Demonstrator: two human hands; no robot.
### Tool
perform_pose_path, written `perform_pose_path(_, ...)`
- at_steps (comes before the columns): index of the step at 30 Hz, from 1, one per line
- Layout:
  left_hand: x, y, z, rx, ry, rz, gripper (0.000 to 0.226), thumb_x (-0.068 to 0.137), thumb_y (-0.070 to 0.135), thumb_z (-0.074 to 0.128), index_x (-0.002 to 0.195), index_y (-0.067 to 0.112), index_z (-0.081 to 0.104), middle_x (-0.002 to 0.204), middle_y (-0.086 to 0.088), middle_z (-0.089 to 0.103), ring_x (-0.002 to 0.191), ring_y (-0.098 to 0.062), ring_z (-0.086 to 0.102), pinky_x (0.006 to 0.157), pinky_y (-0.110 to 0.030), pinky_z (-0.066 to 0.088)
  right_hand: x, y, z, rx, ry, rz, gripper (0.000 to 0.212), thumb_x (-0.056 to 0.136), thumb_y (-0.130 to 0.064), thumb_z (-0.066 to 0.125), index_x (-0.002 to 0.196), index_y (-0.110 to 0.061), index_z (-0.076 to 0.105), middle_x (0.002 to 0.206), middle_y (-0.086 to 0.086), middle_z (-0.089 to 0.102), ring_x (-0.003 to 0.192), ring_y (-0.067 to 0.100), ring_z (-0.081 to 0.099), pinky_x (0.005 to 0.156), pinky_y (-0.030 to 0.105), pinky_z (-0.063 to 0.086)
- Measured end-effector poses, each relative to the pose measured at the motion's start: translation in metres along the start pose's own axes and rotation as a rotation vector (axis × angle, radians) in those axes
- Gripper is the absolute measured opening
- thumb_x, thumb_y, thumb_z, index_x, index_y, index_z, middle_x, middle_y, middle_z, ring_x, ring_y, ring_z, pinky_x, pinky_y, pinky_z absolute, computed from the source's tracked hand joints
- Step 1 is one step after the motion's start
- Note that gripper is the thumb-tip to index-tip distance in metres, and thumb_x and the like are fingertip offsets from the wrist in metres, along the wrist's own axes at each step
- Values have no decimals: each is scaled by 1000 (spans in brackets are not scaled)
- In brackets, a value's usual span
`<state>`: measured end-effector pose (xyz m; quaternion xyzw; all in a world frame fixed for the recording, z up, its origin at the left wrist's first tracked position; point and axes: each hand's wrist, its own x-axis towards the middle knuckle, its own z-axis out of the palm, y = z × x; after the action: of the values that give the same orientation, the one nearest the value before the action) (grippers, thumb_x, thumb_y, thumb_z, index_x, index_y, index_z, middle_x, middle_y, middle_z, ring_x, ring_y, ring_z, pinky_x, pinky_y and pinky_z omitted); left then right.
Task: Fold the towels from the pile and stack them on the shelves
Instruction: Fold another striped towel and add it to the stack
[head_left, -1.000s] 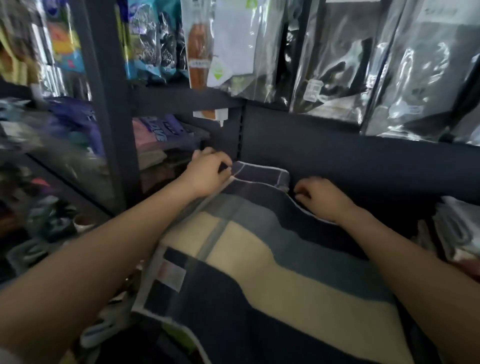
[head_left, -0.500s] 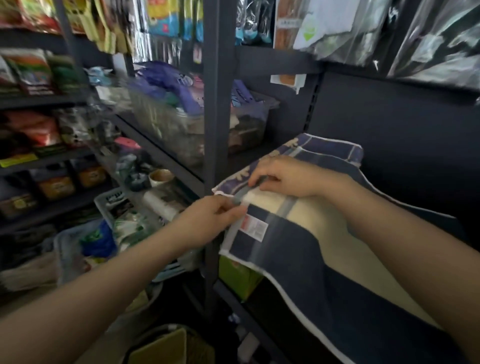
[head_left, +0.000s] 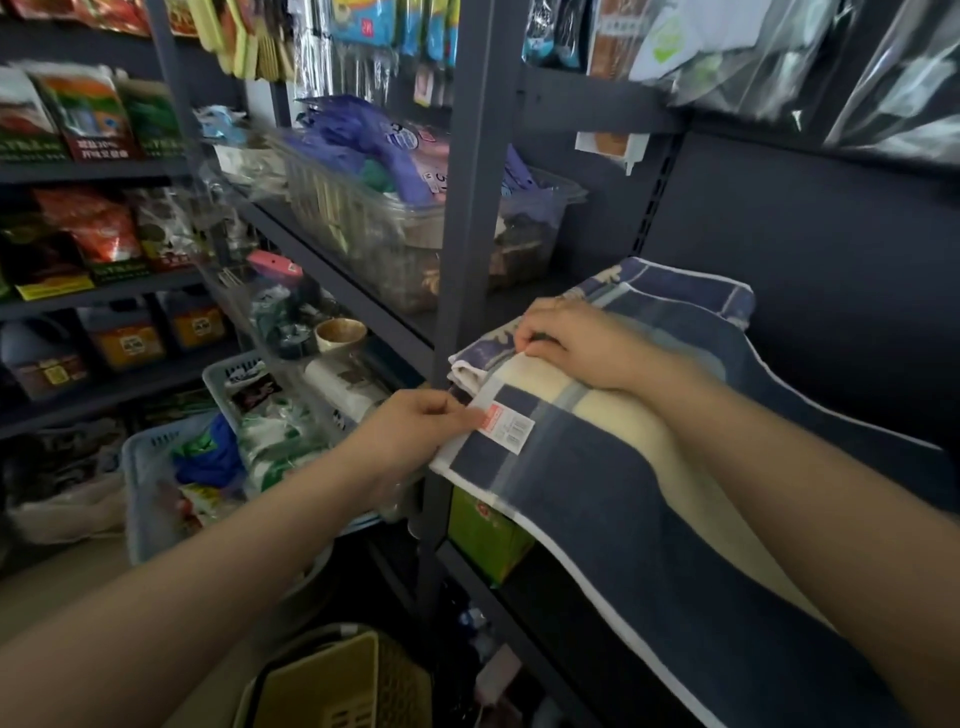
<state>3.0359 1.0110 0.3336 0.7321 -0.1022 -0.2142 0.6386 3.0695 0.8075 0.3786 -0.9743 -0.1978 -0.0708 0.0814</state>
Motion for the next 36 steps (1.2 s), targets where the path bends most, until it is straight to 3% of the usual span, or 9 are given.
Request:
perform_pose_path(4,5,-7,0,-73,-135,-66,20,90,23,57,74,12,59,83,-2,68,70,-9,64,64,-20,51,-1,1,-5,69,-45,25,16,92,-17,52,107,-17,59,104,-5,56,99,14,54,89,29,41)
perform_pose_path(6,4,-3,1,-84,-120,-14,23,91,21,56,69,13,56,72,2,66,61,-5,62,57,-16,49,-2,3,-12,118,-113,25,26,92,-20,53,118,-20,57,107,-5,55,97,8,52,88,22,40)
perform_pose_path(9,1,9,-3,-2,-20,172,24,91,18,54,68,12,55,62,5,61,52,-1,57,51,-14,44,-4,7,-17,117,-152,41,12,89,-19,59,100,-19,65,94,-4,52,79,4,49,77,23,37)
perform_pose_path(15,5,34,-15,113,182,399,20,88,13,59,70,13,51,58,3,58,54,-7,51,53,-18,42,7,2,-28,-97,276,1,19,91,-21,55,102,-11,66,107,5,56,95,21,55,84,37,45)
perform_pose_path(20,14,32,-27,890,170,298,21,84,19,60,103,19,50,88,-5,61,83,-22,59,71,-32,45,6,4,5,0,147,-73,21,90,-11,54,108,-7,65,110,10,61,101,23,57,91,28,41)
perform_pose_path(23,15,33,-2,1035,306,584,25,83,13,55,108,15,55,107,-5,50,98,-26,51,80,-34,43,-13,20,-13,191,303,-1,23,92,-7,52,113,-6,62,113,3,58,102,12,54,85,7,36)
perform_pose_path(27,34,64,46,933,211,863,27,82,12,42,104,7,58,107,-10,57,99,-26,53,82,-36,43,-50,60,-23,223,407,203,26,95,-10,46,117,-7,61,120,10,61,113,24,55,91,14,32)
perform_pose_path(31,68,73,95,1093,-203,598,51,97,44,31,129,8,49,137,-15,47,126,-24,42,102,-26,28,-74,83,-5,109,141,276,54,92,-41,34,138,-12,41,146,5,38,136,17,32,105,16,13)
perform_pose_path(36,78,57,94,1210,-275,389,86,83,70,30,148,23,2,157,-2,2,144,-15,5,115,-27,5,-101,112,9,-19,89,452,60,93,-51,20,147,-25,14,156,-3,10,144,13,5,114,28,1)
